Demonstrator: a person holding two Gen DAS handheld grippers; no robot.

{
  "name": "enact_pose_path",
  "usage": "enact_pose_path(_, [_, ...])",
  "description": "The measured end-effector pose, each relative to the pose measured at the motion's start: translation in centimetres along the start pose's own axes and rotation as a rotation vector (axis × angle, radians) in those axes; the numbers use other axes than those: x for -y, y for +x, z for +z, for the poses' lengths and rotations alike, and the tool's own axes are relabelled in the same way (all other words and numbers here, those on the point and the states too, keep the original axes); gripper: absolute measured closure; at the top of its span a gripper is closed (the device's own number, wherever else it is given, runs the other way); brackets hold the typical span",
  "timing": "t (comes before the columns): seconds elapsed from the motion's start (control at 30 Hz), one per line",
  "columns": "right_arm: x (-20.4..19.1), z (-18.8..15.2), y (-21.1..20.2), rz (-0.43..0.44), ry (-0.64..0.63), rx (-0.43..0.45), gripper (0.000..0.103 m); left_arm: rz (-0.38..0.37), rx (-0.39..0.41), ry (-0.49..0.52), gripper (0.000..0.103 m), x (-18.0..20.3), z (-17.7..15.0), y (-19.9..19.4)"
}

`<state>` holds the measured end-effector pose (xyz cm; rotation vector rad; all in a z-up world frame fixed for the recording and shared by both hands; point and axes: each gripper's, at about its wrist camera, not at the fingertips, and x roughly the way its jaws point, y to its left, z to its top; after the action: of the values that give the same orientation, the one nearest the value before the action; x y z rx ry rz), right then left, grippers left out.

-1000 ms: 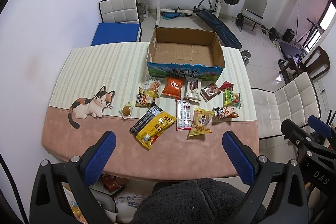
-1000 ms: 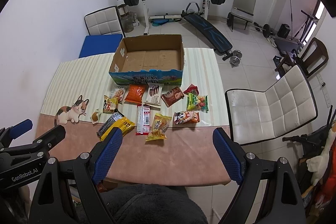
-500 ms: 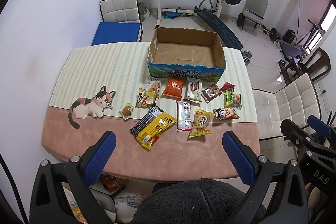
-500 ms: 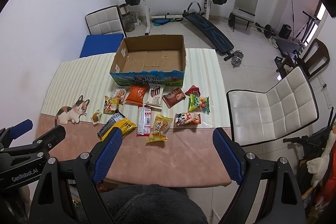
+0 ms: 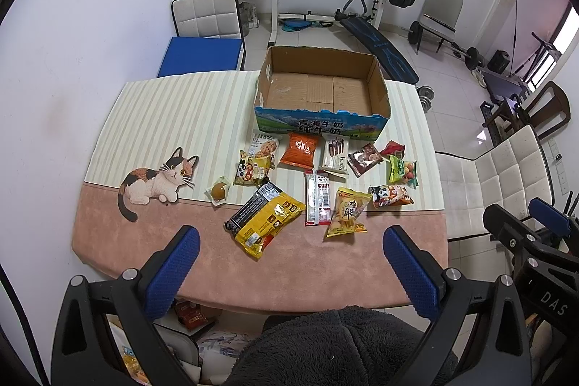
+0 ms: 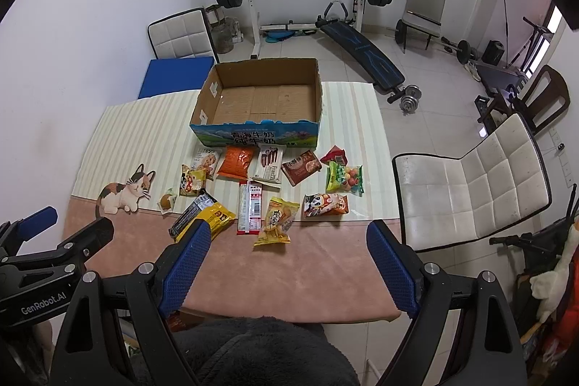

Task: Organize snacks
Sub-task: 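Grasp the yellow-black noodle bag with left tool while right tool grasps yellow chip bag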

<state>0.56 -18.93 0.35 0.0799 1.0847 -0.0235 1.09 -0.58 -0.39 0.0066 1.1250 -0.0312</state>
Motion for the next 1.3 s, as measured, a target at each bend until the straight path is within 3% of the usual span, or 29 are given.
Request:
enact_pose_path(0.3, [0.5, -0.1, 1.8, 0.021, 0.023, -0.03, 0.013, -0.001, 0.017, -0.009, 0.0, -0.7, 1.2, 1.6])
enact_pose_path(0.5, [1.3, 0.8, 9.5, 0.082, 0.078, -0.165, 0.013, 0.139, 0.036, 0.095, 0.0, -2.7, 2.1, 8.5])
enact_pose_path(0.57, [1.4, 0.9, 13.0, 0.109, 0.101, -0.221, 0.013, 0.179, -0.02, 0.145, 0.0, -4.0, 2.2, 12.7])
enact_pose_path(0.7, [0.8, 0.9, 20.8, 0.127, 0.129, -0.33, 0.013, 0.153, -0.17, 0.2, 0.0, -6.5, 1.6, 20.4])
enact_pose_path(0.93, [-1.5, -1.1, 33.3, 0.117, 0.11, -0.532, 0.013, 0.071, -0.35, 0.368, 0.0, -6.5, -0.3, 31.3])
enact_pose_path(1.07, [-2.3, -3.1, 38.0, 0.132, 0.126, -0.628, 0.013, 0.035, -0.419, 0.515, 0.0, -5.2, -1.8, 36.0])
enact_pose_path(1.17, [-2.5, -4.0, 39.8, 0.115, 0.128, -0.658, 0.013, 0.027, -0.475, 0.623, 0.0, -4.0, -3.2, 38.8])
enact_pose_path(1.3, [-2.1, -4.4, 41.7, 0.094, 0.151, -0.673, 0.013, 0.031, -0.526, 0.689, 0.0, -2.7, -4.4, 41.1])
